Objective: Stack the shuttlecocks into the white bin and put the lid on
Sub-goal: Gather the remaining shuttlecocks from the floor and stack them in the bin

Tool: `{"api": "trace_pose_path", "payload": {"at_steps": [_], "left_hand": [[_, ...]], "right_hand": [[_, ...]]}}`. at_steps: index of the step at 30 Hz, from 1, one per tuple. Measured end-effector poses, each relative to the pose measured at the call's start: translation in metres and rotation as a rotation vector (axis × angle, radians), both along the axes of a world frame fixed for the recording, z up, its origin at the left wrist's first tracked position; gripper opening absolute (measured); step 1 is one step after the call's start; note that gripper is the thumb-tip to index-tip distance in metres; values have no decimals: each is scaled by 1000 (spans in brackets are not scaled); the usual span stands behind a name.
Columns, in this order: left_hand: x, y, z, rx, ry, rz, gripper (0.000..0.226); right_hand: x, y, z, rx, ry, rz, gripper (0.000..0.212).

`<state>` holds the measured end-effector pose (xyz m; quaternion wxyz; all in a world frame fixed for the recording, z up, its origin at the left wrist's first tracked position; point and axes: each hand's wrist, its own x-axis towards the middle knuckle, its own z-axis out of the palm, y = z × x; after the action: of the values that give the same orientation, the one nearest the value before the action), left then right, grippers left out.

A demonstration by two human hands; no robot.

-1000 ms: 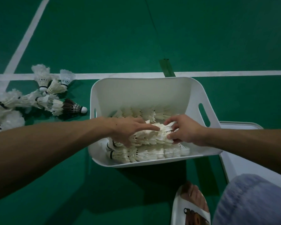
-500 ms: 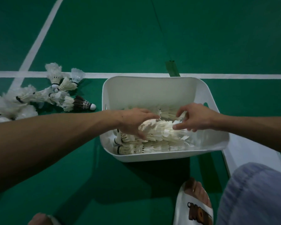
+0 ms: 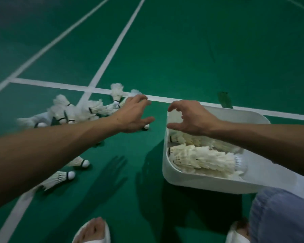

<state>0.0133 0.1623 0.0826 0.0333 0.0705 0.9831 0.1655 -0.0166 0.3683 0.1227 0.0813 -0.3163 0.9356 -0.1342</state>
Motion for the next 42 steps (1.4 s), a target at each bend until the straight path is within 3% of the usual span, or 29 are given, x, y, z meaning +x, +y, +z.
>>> {"api": "trace_pose_path", "payload": {"at_steps": [8, 15, 20, 25, 28, 31, 36, 42], "left_hand": [[53, -112, -64, -35, -288, 312, 67], [80, -189, -96, 45, -173, 652, 62], [106, -207, -109, 74, -187, 705, 60], [125, -208, -124, 359, -282, 617, 69], [130, -201, -130, 367, -328, 528, 82], [132, -193, -135, 348, -351, 469, 86], [124, -185, -136, 393, -233, 582, 87], [100, -181, -132, 391, -192, 608, 94]], "right_hand": [[14, -116, -52, 28, -123, 208, 48], [8, -189, -104, 76, -155, 278, 54], [7, -237, -126, 79, -157, 337, 63], [8, -265, -150, 86, -151, 380, 85], [6, -270, -160, 145, -186, 381, 89], [4, -270, -164, 130, -143, 312, 75], [5, -262, -161, 102, -81, 263, 48], [1, -250, -154, 36, -220, 206, 45]]}}
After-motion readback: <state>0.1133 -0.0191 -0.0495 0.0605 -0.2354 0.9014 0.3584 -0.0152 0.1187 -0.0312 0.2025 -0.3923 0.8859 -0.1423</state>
